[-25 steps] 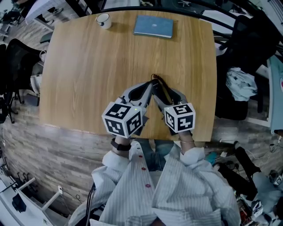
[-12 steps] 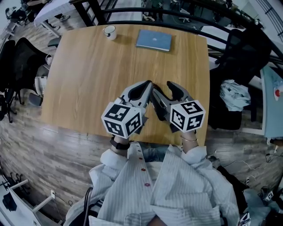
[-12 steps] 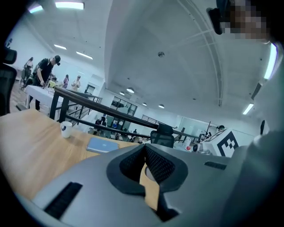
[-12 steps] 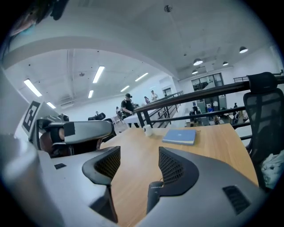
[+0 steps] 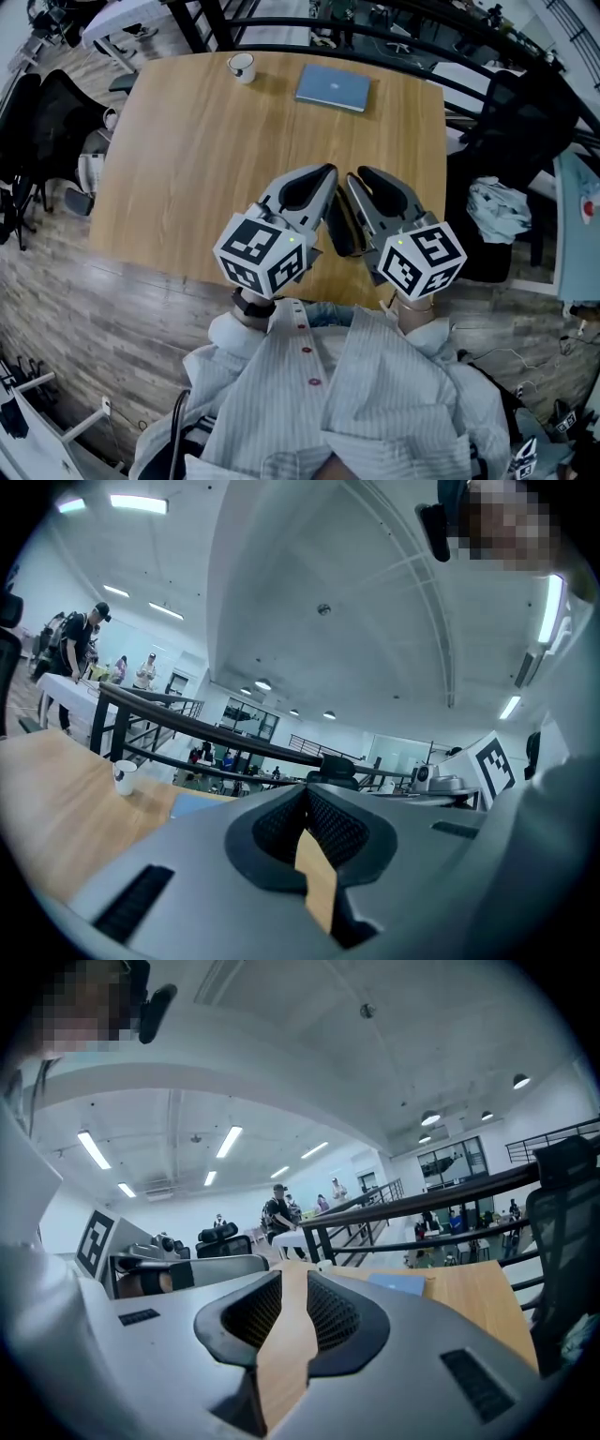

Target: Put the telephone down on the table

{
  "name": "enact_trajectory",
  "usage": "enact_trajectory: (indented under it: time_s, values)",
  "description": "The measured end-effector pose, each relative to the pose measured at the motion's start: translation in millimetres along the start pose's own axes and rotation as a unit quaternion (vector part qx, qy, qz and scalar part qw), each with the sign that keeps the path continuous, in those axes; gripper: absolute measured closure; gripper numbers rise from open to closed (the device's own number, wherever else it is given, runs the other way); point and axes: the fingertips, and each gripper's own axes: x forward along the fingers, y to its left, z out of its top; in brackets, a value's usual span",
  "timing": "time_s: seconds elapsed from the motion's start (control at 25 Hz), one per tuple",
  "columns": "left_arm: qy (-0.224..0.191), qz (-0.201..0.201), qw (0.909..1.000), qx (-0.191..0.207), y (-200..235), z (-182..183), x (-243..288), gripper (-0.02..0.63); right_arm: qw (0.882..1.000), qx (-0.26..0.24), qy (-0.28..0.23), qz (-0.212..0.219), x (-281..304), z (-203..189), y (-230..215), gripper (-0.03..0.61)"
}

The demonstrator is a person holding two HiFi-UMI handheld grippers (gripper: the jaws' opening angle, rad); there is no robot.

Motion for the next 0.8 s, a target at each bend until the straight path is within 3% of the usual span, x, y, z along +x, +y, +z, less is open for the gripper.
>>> enact_trajectory:
  time_s: [0.24,0.8]
  values:
    - [0.0,-0.02,0.9998,0.003,-12.1,2.9,3.4,0.603,1.0,0.004,-0.026,0.01,-13.4,15.0,4.0,0.532]
    - [0.012,-0.042,0.999,0.006,-24.1,-4.1,6.9,0.603,1.0,0.012,-0.024,0.009,-23.6,5.7,0.5,0.543]
